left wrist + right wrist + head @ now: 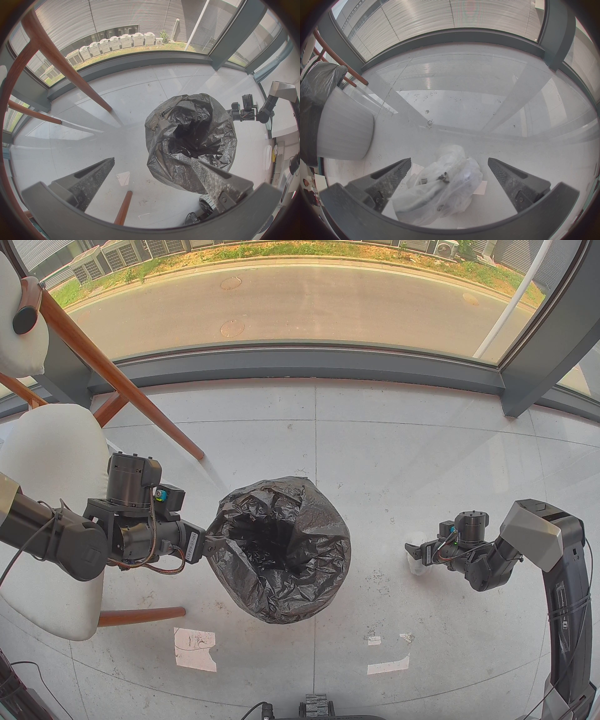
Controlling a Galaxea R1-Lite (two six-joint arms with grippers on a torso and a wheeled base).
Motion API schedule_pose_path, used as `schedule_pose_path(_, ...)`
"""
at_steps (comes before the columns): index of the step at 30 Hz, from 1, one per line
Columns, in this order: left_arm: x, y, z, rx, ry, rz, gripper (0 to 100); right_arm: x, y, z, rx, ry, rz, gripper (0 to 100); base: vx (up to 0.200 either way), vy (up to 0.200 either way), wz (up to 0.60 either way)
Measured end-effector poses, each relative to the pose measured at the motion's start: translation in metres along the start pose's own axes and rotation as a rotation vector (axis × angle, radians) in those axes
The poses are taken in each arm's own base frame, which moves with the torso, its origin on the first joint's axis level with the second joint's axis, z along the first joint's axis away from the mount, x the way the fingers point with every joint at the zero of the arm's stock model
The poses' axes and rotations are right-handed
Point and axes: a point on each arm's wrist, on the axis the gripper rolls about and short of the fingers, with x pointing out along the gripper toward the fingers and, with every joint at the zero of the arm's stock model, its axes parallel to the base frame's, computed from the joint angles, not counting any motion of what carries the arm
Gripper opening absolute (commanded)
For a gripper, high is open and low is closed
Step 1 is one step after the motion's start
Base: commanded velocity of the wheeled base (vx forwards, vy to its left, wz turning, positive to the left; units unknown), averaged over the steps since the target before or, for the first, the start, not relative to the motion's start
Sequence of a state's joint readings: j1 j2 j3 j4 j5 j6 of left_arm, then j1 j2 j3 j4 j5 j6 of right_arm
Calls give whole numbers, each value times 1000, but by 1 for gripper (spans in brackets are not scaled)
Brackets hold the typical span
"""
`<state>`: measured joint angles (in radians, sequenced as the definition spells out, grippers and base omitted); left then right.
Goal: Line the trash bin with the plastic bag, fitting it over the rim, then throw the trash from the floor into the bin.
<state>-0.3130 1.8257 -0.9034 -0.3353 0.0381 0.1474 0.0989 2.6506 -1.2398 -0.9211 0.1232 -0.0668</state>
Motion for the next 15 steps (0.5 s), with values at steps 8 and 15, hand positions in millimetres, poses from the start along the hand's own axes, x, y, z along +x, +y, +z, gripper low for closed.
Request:
schedule_pose_path(8,2,0,-1,0,4,-2,100,3,0,-8,2,15,0,0,0,0,0)
schedule_pose_path(15,3,0,-1,0,3,-2,100,-4,-2,-11,9,40,-1,0,0,0,0)
